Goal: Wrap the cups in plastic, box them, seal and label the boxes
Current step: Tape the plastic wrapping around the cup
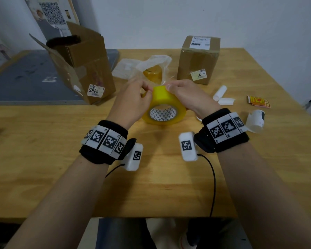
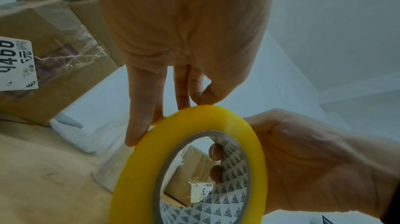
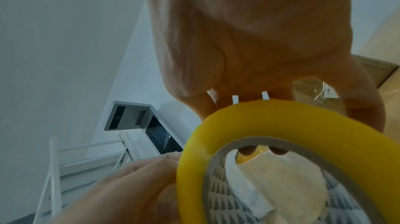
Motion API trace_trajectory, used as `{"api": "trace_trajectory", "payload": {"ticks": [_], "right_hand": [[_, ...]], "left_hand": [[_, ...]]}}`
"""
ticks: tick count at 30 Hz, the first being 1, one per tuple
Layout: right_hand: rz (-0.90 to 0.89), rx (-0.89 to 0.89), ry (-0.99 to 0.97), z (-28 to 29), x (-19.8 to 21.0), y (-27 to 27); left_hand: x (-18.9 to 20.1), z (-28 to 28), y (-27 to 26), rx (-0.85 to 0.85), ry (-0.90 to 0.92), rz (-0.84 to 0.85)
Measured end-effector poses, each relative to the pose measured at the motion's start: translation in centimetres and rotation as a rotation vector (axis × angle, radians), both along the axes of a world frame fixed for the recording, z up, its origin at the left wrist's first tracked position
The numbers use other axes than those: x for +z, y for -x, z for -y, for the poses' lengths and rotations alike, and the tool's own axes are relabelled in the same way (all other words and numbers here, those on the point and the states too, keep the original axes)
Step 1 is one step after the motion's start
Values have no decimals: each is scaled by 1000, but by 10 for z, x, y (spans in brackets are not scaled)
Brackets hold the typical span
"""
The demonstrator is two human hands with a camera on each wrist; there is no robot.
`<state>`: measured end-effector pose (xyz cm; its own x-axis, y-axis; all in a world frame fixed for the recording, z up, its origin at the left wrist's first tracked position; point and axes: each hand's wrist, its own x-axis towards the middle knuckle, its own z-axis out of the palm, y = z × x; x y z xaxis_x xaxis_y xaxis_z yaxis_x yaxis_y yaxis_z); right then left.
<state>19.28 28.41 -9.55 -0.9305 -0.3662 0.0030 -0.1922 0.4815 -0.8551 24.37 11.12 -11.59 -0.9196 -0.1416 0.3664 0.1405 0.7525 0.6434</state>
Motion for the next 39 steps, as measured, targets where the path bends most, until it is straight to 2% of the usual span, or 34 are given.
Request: {"api": "trace_trajectory", "payload": {"ticks": [26, 39], "right_hand": [[-61, -27, -23, 8, 0, -2], [-75, -13, -14, 12, -4, -1]], "left_hand": [[-6, -6, 2, 22, -43, -42], [-8, -7, 7, 98, -40, -45]]}}
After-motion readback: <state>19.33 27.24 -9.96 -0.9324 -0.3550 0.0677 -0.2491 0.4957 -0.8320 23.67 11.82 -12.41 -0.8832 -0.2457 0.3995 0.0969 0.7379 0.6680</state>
